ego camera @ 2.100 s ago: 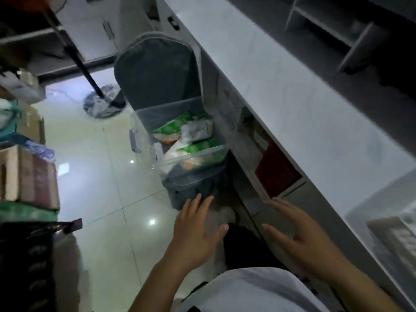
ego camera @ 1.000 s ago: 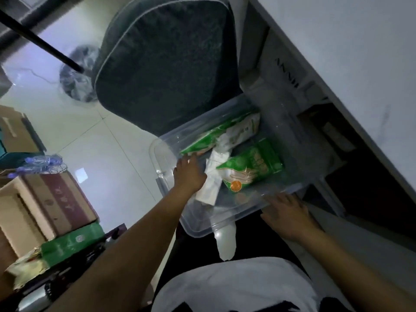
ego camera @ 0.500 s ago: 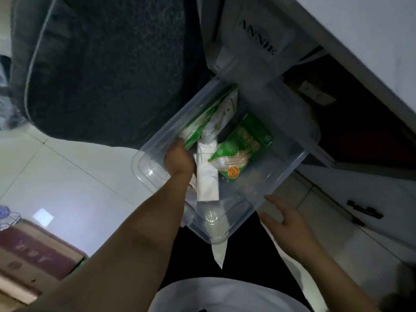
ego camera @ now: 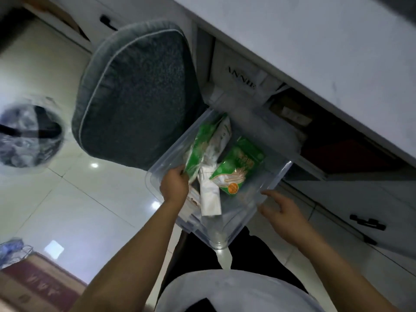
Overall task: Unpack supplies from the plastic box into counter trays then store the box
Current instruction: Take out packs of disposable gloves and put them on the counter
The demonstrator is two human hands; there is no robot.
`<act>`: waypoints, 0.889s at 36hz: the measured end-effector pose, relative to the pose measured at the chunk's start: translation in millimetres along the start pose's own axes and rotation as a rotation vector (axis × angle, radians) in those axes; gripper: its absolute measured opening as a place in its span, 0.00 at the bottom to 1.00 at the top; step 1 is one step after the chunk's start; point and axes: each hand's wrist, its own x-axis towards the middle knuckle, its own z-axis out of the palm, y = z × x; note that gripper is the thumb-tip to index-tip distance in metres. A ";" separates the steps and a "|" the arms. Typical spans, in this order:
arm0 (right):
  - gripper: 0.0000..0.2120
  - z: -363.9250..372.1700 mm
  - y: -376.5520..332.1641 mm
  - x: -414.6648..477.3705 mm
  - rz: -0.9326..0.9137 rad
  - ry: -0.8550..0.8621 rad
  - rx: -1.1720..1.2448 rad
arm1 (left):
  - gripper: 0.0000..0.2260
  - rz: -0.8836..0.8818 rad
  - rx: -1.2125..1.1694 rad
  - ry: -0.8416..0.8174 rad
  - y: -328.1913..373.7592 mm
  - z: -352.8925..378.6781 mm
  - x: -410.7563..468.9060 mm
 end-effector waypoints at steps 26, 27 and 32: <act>0.20 -66.2 -39.5 6.7 -0.311 -0.543 0.705 | 0.17 -0.087 -0.724 -0.502 96.5 -117.1 -142.8; 0.20 -67.7 -37.3 5.9 -0.304 -0.531 0.696 | 0.16 -0.084 -0.723 -0.515 96.9 -113.0 -142.6; 0.18 -81.0 -20.1 1.7 -0.247 -0.457 0.706 | 0.17 -0.113 -0.704 -0.628 99.6 -89.1 -131.5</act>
